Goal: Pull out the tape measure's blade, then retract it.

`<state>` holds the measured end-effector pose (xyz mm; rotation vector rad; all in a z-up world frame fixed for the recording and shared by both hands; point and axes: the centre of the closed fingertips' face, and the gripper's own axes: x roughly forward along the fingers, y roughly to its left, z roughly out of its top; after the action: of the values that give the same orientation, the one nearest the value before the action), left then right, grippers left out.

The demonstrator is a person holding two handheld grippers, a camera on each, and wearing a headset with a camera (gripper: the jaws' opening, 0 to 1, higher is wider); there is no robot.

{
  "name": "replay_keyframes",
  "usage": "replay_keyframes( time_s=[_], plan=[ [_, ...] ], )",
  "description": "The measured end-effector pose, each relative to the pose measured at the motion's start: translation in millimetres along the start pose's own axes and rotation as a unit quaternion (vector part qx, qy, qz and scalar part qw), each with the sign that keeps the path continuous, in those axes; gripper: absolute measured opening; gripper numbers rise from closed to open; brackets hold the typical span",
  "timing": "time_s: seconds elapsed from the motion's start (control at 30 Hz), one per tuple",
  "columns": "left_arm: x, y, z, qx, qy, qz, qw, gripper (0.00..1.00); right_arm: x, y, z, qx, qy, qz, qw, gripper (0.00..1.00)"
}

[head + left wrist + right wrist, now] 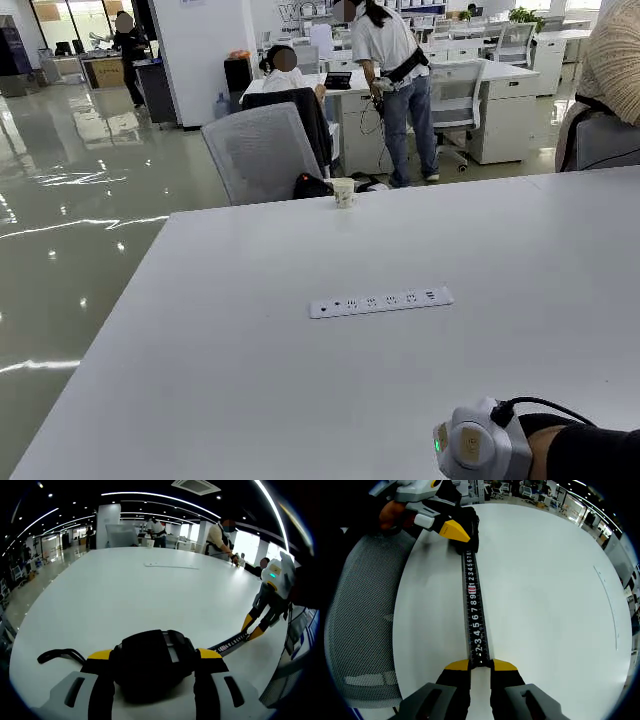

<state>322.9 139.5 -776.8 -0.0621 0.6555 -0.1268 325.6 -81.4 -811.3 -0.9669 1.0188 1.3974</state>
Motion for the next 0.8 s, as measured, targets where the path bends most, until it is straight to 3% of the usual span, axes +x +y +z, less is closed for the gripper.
replay_keyframes(
  time_s=[0.8],
  plan=[
    [-1.7,1.5,-1.1,-0.002,0.001,-0.002,1.0000,0.59,2.9,2.4,9.2,0.002,-0.005,-0.001,1.0000,0.11]
  ],
)
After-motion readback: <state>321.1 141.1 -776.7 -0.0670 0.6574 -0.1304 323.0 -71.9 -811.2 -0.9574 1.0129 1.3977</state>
